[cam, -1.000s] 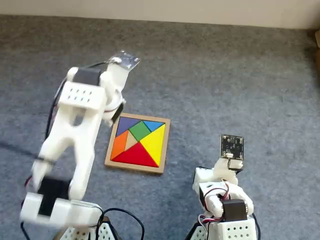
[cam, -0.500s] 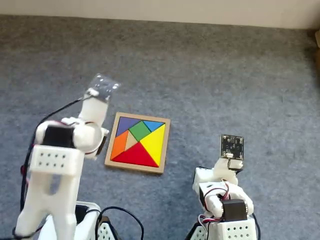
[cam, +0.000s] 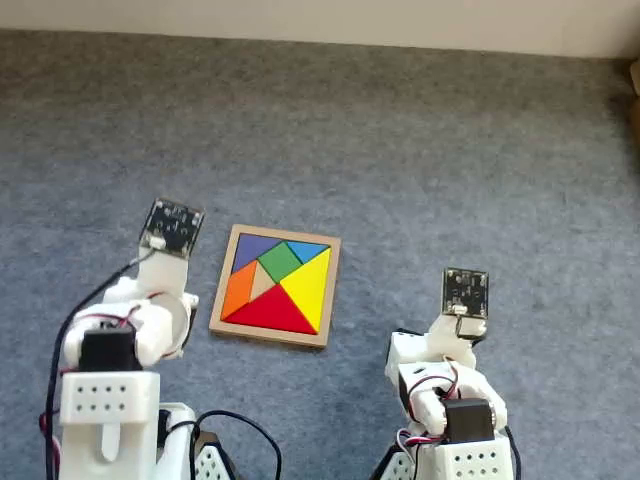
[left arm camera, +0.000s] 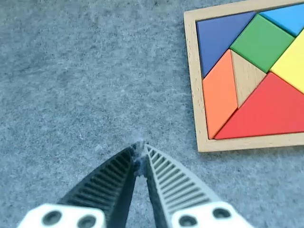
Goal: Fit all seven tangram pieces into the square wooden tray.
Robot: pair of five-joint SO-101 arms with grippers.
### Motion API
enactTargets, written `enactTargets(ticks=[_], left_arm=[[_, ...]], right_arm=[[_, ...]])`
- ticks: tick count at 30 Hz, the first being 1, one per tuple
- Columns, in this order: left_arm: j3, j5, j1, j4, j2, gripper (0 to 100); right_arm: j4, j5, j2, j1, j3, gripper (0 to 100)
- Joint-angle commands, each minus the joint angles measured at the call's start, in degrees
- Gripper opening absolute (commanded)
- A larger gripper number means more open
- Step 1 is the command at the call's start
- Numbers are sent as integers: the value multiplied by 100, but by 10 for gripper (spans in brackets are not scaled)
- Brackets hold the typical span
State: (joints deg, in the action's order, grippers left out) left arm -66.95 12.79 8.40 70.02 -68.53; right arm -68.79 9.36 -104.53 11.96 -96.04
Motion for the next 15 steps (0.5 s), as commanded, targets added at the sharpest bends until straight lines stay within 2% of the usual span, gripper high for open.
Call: enactTargets(ticks=[1, 8, 15], left_arm=[[-585, -62, 66, -387, -646, 6], [-1569, -62, 75, -492, -2202, 6], [-2097, -35, 75, 44, -3503, 10]], right_arm=[[127, -26, -84, -57, -743, 4], [127, -18, -84, -57, -743, 4], [127, -18, -84, -57, -743, 4]])
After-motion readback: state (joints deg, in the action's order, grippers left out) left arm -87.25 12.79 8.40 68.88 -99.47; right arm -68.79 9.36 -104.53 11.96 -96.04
